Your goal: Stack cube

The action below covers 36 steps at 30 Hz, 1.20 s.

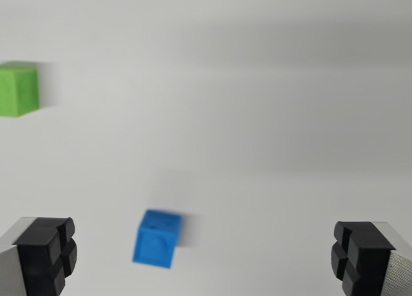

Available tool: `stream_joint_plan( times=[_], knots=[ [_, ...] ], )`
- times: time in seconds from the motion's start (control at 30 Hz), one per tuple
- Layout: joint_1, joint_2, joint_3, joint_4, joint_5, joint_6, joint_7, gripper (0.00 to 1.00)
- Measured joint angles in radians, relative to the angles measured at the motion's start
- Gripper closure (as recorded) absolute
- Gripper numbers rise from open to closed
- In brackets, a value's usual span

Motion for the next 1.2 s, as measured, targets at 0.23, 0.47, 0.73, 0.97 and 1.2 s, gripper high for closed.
stream_joint_plan(
  times=[0.23,0.47,0.73,0.97,1.2],
  knots=[
    [0.000,0.000,0.000,0.000,0.000,0.000,0.000,0.00],
    [0.000,0.000,0.000,0.000,0.000,0.000,0.000,0.00],
    [0.002,-0.004,0.000,-0.019,0.000,0.010,0.005,0.00],
    [0.006,-0.021,0.000,-0.055,0.000,0.029,0.015,0.00],
    [0.010,-0.039,0.002,-0.102,0.000,0.056,0.029,0.00]
  ],
)
